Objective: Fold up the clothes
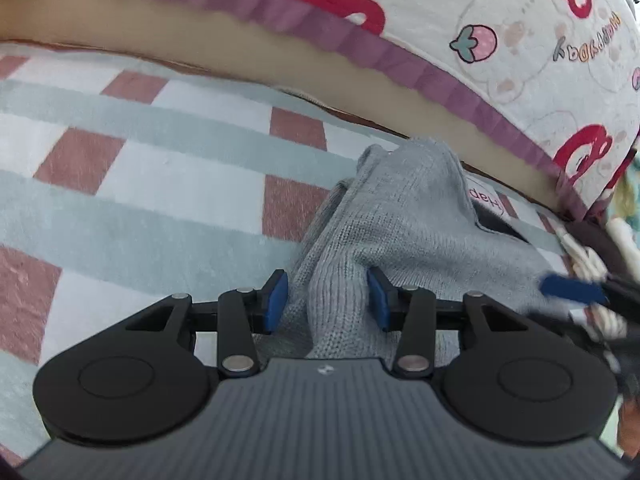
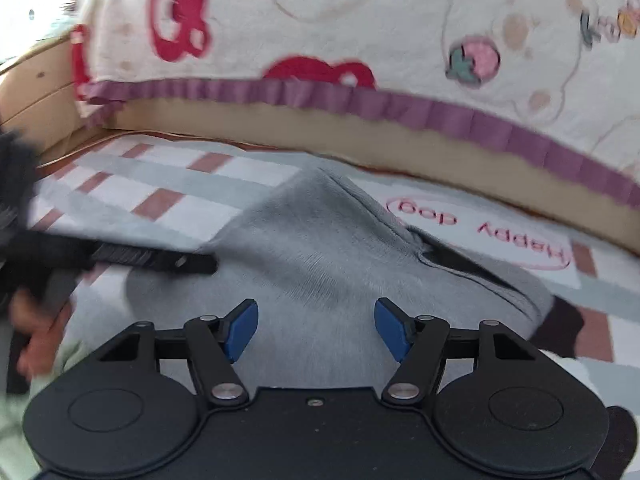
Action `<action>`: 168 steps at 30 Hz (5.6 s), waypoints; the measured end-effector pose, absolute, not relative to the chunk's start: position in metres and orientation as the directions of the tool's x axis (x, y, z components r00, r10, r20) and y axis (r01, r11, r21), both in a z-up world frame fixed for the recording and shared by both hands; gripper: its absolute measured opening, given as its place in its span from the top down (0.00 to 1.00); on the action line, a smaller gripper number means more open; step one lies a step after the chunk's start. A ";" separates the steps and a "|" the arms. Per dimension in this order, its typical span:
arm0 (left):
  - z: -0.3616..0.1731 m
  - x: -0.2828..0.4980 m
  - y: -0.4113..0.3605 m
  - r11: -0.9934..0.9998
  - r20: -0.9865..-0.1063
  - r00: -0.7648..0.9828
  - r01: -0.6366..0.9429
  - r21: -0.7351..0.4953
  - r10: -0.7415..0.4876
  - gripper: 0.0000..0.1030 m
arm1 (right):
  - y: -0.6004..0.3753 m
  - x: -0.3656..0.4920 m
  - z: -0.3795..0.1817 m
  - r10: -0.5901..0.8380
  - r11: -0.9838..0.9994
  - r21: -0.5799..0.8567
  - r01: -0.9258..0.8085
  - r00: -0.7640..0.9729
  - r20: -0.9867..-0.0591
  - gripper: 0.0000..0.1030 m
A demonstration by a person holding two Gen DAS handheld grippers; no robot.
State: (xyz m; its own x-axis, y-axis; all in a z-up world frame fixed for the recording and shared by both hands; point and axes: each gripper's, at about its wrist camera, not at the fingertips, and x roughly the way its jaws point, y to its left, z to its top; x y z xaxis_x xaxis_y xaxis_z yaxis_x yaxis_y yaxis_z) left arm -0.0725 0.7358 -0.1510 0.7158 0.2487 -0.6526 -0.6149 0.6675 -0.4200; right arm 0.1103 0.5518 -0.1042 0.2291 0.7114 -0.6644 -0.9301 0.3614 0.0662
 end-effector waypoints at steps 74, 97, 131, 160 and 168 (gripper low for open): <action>-0.181 -0.127 0.729 0.362 -0.610 0.768 -0.635 -0.682 0.197 0.60 | 0.489 0.171 -0.144 0.773 0.502 0.509 -0.699 0.098 -0.627 0.31; -0.167 -0.096 0.715 0.638 -0.552 0.800 -0.555 -0.533 0.234 0.70 | 0.485 0.199 -0.184 0.851 0.454 0.737 -0.501 -0.002 -0.525 0.34; -0.115 -0.066 0.672 0.672 -0.354 0.927 -0.342 -0.657 0.126 0.70 | 0.419 0.174 -0.054 0.860 0.472 0.582 -0.662 0.200 -0.469 0.40; 0.044 -0.122 0.455 0.791 -0.091 0.996 -0.070 -0.607 0.018 0.70 | 0.194 0.100 0.125 0.905 0.419 0.495 -0.761 0.305 -0.297 0.41; 0.030 -0.057 0.407 0.795 -0.223 0.974 -0.096 -0.599 -0.050 0.70 | 0.126 0.126 0.073 0.890 0.455 0.546 -0.703 0.369 -0.267 0.41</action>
